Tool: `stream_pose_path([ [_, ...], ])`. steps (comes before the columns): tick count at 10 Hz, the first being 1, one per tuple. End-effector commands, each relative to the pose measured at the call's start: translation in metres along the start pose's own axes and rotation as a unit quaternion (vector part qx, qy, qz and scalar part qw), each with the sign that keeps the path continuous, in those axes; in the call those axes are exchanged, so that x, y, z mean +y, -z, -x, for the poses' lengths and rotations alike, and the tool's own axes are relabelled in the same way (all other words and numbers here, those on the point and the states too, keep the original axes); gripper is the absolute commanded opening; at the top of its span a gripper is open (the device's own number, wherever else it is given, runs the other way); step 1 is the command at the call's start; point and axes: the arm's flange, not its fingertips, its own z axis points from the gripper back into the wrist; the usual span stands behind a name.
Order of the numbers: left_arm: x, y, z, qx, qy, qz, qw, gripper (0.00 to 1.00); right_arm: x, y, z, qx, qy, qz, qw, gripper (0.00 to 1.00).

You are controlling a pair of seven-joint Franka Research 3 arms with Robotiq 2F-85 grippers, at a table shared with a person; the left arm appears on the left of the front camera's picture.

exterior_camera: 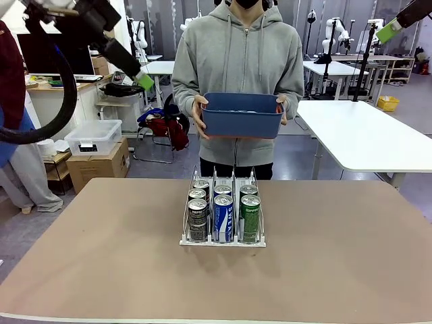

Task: Fill the beverage cans into the dispenser.
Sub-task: Pick up the Sprite handed by the human.

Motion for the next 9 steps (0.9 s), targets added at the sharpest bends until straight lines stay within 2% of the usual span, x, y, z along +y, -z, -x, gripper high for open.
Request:
stream_pose_path([
  [1, -0.002, -0.012, -0.010, -0.001, 0.014, -0.006, 1.000, 0.96, -0.001, 0.001, 0.000, -0.003, -0.001, -0.006, 1.000, 1.00],
  [4, -0.019, -0.037, -0.020, -0.026, 0.029, -0.040, 0.998, 0.96, -0.001, 0.001, 0.000, -0.003, -0.001, -0.006, 1.000, 1.00],
  [9, -0.017, -0.036, -0.024, -0.023, 0.025, -0.024, 0.999, 0.96, -0.001, 0.001, 0.000, -0.003, -0.001, -0.006, 1.000, 1.00],
])
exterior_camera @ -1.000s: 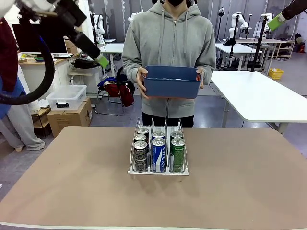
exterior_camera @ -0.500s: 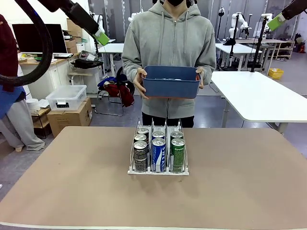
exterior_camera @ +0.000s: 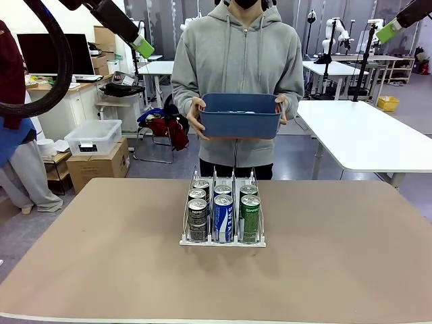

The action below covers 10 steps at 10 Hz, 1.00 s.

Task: Fill the beverage cans into the dispenser.
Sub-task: Pick up the Sprite handed by the human.

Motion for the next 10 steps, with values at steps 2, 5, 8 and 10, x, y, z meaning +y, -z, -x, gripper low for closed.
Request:
stream_pose_path([
  [2, 0.0025, 0.0005, 0.0022, 0.000, -0.003, 0.002, 1.000, 0.96, -0.0005, 0.0006, 0.0001, -0.003, -0.001, -0.006, 1.000, 1.00],
  [5, 0.0025, 0.0005, 0.0022, 0.000, -0.003, 0.002, 1.000, 0.96, -0.0005, 0.0006, 0.0001, -0.003, -0.001, -0.006, 1.000, 1.00],
  [8, 0.0025, 0.0005, 0.0022, 0.000, -0.003, 0.002, 1.000, 0.96, -0.0005, 0.0006, 0.0001, -0.003, -0.001, -0.006, 1.000, 1.00],
  [10, 0.0025, 0.0005, 0.0022, 0.000, -0.003, 0.002, 1.000, 0.96, -0.0005, 0.0006, 0.0001, -0.003, -0.001, -0.006, 1.000, 1.00],
])
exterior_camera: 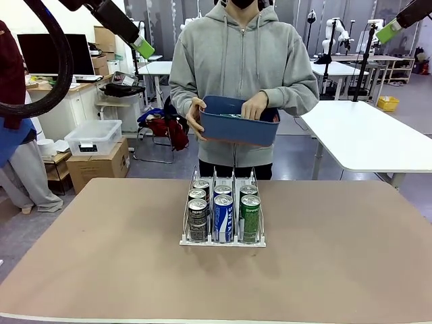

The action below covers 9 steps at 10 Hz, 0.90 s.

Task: Fill the beverage cans into the dispenser.
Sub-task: Pick up the Sprite handed by the human.

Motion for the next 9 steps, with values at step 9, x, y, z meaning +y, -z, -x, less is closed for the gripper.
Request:
stream_pose_path([
  [9, 0.0023, 0.0001, 0.0022, 0.000, -0.003, 0.002, 1.000, 0.96, -0.0005, 0.0006, 0.0001, -0.003, -0.001, -0.006, 1.000, 1.00],
])
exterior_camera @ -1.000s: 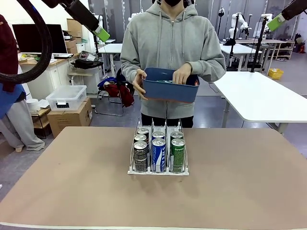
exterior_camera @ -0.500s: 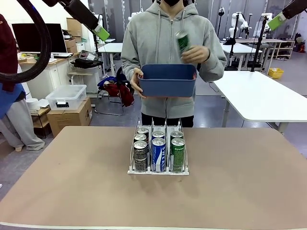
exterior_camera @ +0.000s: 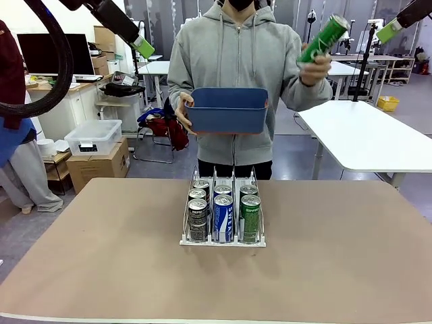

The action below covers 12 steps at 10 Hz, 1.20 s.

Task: Fill the beverage cans into the dispenser.
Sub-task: Pick up the Sprite handed by the human.

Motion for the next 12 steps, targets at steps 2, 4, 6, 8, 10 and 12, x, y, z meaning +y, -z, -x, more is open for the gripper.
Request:
stream_pose_path([
  [2, 0.0023, 0.0001, 0.0022, 0.000, -0.003, 0.002, 1.000, 0.96, -0.0005, 0.0006, 0.0001, -0.003, -0.001, -0.006, 1.000, 1.00],
  [4, 0.0023, 0.0001, 0.0022, 0.000, -0.003, 0.002, 1.000, 0.96, -0.0005, 0.0006, 0.0001, -0.003, -0.001, -0.006, 1.000, 1.00],
  [6, 0.0023, 0.0001, 0.0022, 0.000, -0.003, 0.002, 1.000, 0.96, -0.0005, 0.0006, 0.0001, -0.003, -0.001, -0.006, 1.000, 1.00],
  [8, 0.0023, 0.0001, 0.0022, 0.000, -0.003, 0.002, 1.000, 0.96, -0.0005, 0.0006, 0.0001, -0.003, -0.001, -0.006, 1.000, 1.00],
  [10, 0.0023, 0.0001, 0.0022, 0.000, -0.003, 0.002, 1.000, 0.96, -0.0005, 0.0006, 0.0001, -0.003, -0.001, -0.006, 1.000, 1.00],
  [12, 0.0023, 0.0001, 0.0022, 0.000, -0.003, 0.002, 1.000, 0.96, -0.0005, 0.0006, 0.0001, -0.003, -0.001, -0.006, 1.000, 1.00],
])
